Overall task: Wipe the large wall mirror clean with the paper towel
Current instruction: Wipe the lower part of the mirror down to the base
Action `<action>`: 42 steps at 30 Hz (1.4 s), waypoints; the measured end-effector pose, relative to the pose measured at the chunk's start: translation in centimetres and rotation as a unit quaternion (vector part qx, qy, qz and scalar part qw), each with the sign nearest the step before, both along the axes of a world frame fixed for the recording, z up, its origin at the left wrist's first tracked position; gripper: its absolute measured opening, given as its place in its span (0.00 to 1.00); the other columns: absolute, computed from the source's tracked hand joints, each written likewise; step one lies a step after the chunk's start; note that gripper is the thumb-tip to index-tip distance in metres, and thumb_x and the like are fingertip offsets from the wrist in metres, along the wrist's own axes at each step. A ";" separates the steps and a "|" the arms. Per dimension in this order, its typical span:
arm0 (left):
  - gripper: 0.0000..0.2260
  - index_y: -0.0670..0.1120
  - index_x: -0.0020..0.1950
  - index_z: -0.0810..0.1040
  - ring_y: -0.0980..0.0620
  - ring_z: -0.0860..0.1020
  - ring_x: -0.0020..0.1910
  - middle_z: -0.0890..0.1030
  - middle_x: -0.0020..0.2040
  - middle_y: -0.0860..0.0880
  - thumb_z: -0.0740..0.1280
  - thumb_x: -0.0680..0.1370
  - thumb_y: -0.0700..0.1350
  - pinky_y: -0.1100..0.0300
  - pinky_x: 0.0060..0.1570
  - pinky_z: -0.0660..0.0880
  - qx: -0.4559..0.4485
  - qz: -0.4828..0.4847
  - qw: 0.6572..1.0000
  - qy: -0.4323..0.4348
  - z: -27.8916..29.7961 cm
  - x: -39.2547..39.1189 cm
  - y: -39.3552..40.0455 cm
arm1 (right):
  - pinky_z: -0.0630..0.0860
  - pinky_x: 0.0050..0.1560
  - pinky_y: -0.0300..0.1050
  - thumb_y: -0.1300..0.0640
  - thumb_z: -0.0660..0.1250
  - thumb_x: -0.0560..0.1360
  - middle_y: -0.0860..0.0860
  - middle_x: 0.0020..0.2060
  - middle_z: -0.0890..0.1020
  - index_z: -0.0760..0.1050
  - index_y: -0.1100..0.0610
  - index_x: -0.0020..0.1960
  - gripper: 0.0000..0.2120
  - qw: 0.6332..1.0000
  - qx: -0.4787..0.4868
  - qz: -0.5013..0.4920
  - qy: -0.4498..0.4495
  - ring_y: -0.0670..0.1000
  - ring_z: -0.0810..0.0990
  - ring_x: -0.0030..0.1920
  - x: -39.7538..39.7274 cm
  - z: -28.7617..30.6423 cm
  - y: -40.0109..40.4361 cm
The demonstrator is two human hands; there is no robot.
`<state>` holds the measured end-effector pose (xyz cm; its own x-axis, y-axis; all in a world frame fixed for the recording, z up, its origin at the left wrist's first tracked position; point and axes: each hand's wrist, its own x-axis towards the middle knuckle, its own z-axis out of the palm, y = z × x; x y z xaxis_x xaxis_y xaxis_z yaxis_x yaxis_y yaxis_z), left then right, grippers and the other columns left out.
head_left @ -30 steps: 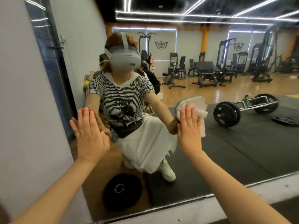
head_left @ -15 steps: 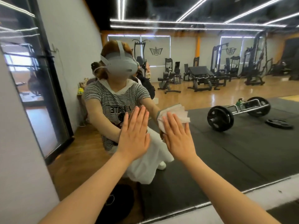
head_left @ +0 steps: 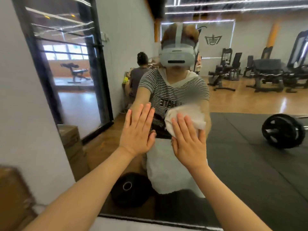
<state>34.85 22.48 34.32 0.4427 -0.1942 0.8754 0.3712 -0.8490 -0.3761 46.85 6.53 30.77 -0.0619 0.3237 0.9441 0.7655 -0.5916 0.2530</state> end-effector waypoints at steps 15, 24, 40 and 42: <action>0.34 0.36 0.76 0.54 0.46 0.41 0.78 0.53 0.76 0.39 0.54 0.74 0.52 0.50 0.75 0.36 -0.120 0.148 0.981 0.032 1.2 -1.1 -5.0 | 0.46 0.74 0.56 0.55 0.50 0.81 0.51 0.79 0.48 0.47 0.55 0.80 0.28 0.999 -0.023 0.018 0.013 0.50 0.48 0.78 5.7 -0.3 -9.0; 0.60 0.41 0.78 0.36 0.43 0.38 0.77 0.38 0.78 0.41 0.69 0.66 0.71 0.42 0.74 0.37 -0.133 0.151 0.970 0.137 1.0 3.3 -12.3 | 0.59 0.68 0.63 0.57 0.54 0.77 0.53 0.76 0.59 0.53 0.57 0.78 0.29 0.995 0.006 0.075 0.058 0.50 0.45 0.78 4.1 0.0 -7.9; 0.62 0.41 0.75 0.31 0.42 0.33 0.76 0.25 0.74 0.42 0.71 0.65 0.70 0.39 0.73 0.43 -0.193 0.144 0.954 0.176 1.0 3.5 -12.6 | 0.53 0.69 0.59 0.58 0.55 0.75 0.50 0.79 0.50 0.47 0.53 0.80 0.35 0.996 -0.027 -0.022 0.086 0.49 0.43 0.78 10.0 -0.8 -18.3; 0.64 0.42 0.73 0.25 0.42 0.29 0.74 0.23 0.72 0.41 0.71 0.65 0.69 0.39 0.73 0.40 -0.205 0.142 0.951 0.181 1.3 3.5 -13.1 | 0.51 0.69 0.61 0.60 0.55 0.74 0.54 0.76 0.61 0.56 0.57 0.77 0.31 0.993 0.009 -0.016 0.116 0.52 0.48 0.78 9.0 -0.6 -17.9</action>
<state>38.38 9.42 35.60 0.7138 0.3033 0.6313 0.5169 -0.8363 -0.1826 55.86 -11.40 30.16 0.1680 0.3057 0.9372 0.7823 -0.6198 0.0620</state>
